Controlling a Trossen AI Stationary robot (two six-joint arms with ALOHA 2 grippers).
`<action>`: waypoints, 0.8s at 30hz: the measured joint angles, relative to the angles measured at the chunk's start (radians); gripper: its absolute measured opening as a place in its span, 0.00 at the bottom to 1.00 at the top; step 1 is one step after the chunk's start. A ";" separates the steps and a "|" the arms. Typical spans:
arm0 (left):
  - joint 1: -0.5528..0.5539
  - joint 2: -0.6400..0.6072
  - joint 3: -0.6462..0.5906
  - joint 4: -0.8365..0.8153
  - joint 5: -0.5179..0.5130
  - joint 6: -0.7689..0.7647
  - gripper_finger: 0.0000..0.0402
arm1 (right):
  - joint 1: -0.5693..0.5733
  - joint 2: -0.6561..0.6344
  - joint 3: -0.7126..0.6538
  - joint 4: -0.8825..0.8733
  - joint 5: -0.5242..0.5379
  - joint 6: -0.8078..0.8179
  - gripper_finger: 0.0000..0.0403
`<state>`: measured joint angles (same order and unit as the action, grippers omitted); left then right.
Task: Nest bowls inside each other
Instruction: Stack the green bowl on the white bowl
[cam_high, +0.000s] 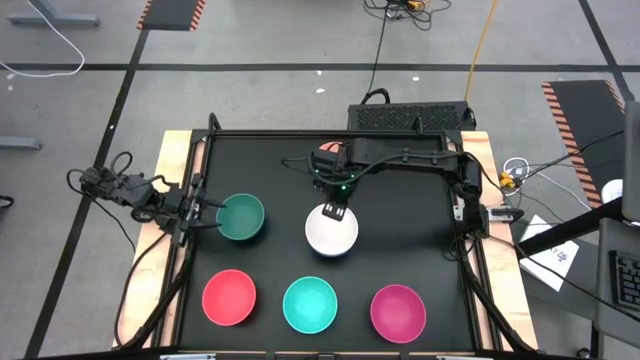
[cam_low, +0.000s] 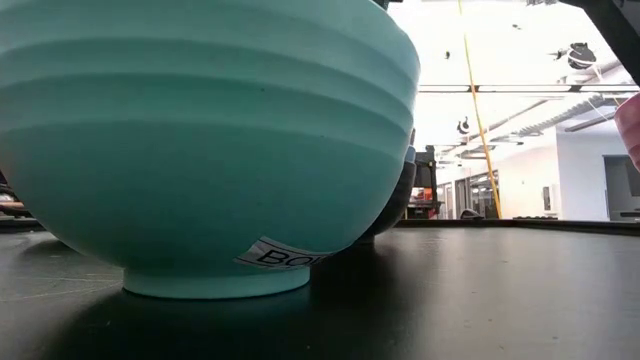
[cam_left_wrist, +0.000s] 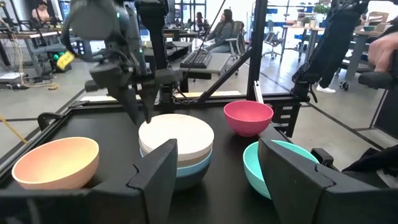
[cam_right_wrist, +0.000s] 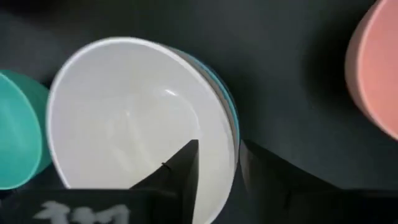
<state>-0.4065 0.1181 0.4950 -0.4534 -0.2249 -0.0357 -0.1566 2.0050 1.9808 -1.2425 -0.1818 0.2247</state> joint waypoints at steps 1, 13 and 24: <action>0.000 0.000 0.000 0.000 0.000 0.000 0.56 | -0.001 -0.009 0.000 0.008 0.006 0.002 0.30; 0.000 0.000 0.000 -0.010 0.000 0.003 0.56 | 0.041 -0.235 -0.066 0.173 0.296 -0.107 0.34; -0.014 0.000 0.000 0.015 0.005 0.033 0.56 | 0.110 -0.735 -0.869 0.929 0.279 -0.188 0.34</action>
<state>-0.4206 0.1181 0.4950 -0.4387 -0.2203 -0.0026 -0.0471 1.2703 1.1122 -0.3130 0.0969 0.0365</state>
